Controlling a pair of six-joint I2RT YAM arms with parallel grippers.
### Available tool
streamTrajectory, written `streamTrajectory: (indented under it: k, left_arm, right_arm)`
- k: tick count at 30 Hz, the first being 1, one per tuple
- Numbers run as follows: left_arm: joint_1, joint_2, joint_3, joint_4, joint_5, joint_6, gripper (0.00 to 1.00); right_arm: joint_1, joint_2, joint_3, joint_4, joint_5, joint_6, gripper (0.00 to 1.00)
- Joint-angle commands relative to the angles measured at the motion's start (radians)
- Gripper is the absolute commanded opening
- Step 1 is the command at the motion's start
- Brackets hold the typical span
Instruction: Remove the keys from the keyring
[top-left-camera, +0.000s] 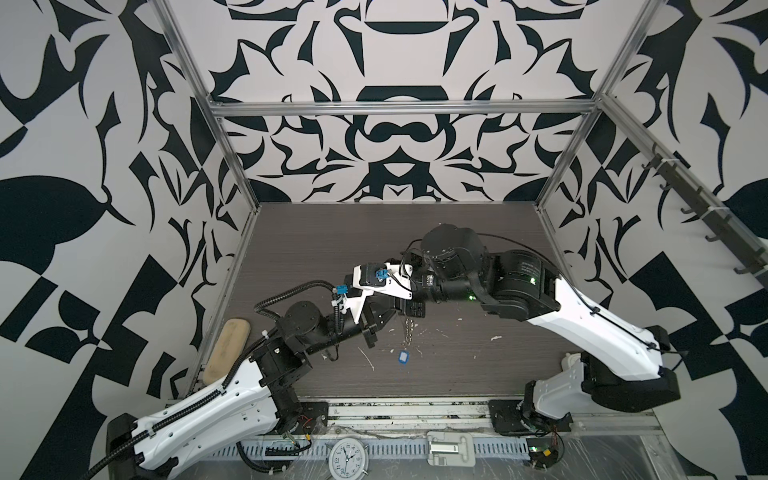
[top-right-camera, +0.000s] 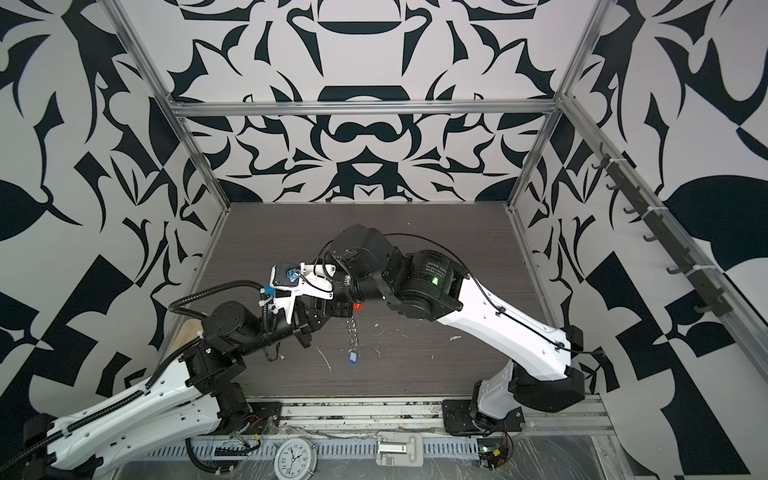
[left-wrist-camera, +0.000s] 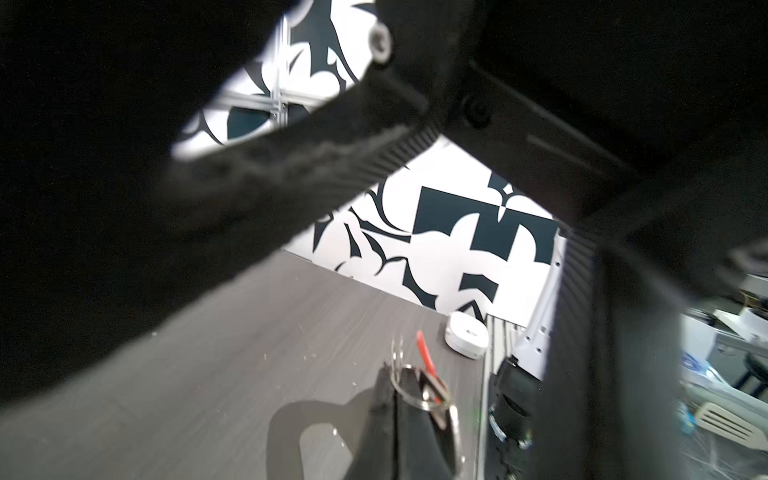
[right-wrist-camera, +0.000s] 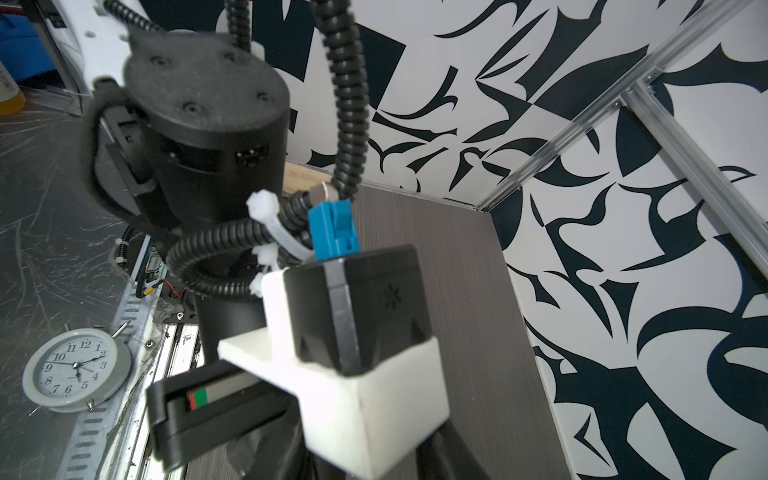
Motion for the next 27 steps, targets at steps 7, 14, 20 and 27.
streamTrajectory:
  k: [7, 14, 20, 27]
  left_arm:
    - [-0.002, 0.028, -0.007, 0.156, -0.01, 0.013, 0.0]
    - [-0.001, 0.017, -0.011, 0.157, -0.007, 0.017, 0.0]
    - [-0.002, 0.007, -0.017, 0.164, 0.01, 0.031, 0.0]
    - [-0.002, -0.015, -0.026, 0.173, 0.039, 0.041, 0.0]
  right_arm:
    - [0.038, -0.119, -0.095, 0.207, 0.119, 0.029, 0.45]
    - [0.042, -0.305, -0.306, 0.412, 0.211, 0.099, 0.49]
    - [0.041, -0.406, -0.477, 0.524, 0.286, 0.16, 0.49]
    - [0.04, -0.505, -0.552, 0.469, 0.295, 0.19, 0.5]
